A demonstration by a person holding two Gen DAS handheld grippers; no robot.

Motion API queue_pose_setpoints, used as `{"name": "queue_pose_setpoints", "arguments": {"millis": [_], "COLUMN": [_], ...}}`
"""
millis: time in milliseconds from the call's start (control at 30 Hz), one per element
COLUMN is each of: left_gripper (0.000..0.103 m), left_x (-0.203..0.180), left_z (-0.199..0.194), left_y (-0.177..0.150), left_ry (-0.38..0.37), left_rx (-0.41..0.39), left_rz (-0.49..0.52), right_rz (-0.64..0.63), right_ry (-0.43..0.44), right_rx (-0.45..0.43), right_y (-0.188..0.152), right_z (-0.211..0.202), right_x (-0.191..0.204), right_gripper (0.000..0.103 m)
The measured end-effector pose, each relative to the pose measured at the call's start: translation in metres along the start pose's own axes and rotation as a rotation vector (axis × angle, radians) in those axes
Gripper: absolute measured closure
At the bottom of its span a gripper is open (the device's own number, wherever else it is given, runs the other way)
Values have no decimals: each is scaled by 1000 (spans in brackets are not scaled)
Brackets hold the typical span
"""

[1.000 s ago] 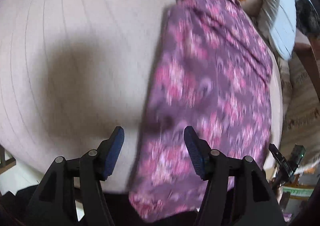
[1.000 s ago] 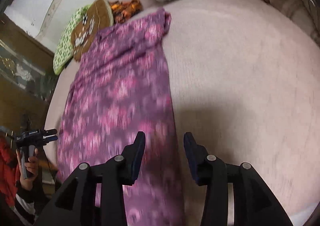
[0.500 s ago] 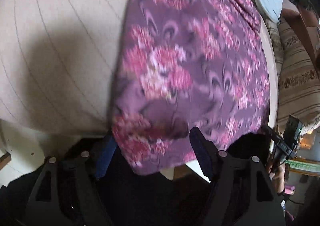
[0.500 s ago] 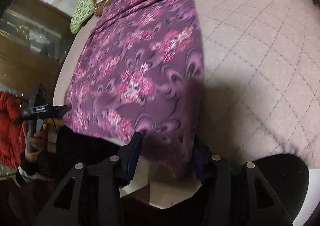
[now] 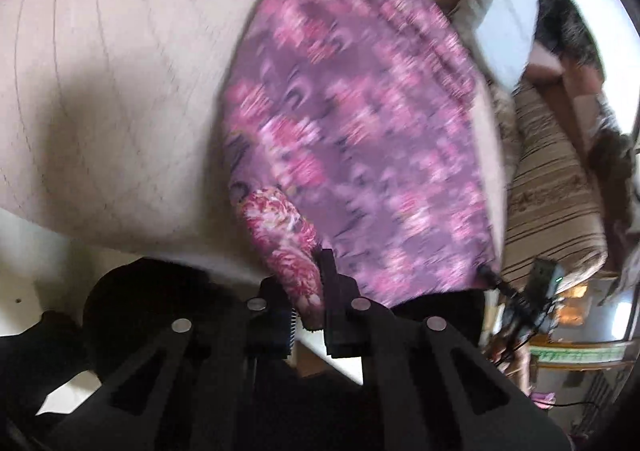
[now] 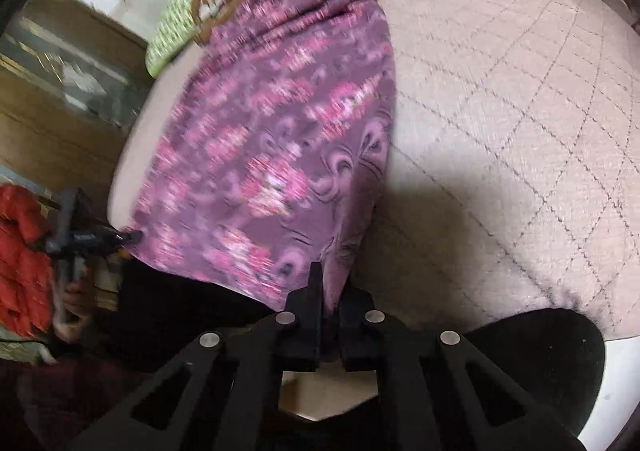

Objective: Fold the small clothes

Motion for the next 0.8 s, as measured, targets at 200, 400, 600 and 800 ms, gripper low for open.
{"name": "queue_pose_setpoints", "arguments": {"millis": [200,400,600,800], "left_gripper": [95,95,95,95], "left_x": [-13,-22,-27,-38], "left_z": [-29,-37,-34,-22], "left_y": [35,89,160,235], "left_ry": [-63,-50,-8,14], "left_rx": [-101,-169,-210,-248], "left_rz": [-29,-68,-101,-132], "right_rz": [42,31,19,41], "right_ry": [140,202,220,214], "right_rx": [-97,-209,-267,-316], "right_y": [25,80,143,211], "right_z": [-14,-18,-15,4], "right_x": [16,28,20,1], "right_gripper": [98,98,98,98]}}
Point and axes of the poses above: each gripper's, at about its wrist camera, not at the fingertips, and z roughly the way its jaws point, x to its left, y to its top, the point moved 3 cm from there along z, roughly the way its jaws point, and after that the axes turned 14 degrees about y, right-handed, at the moved point
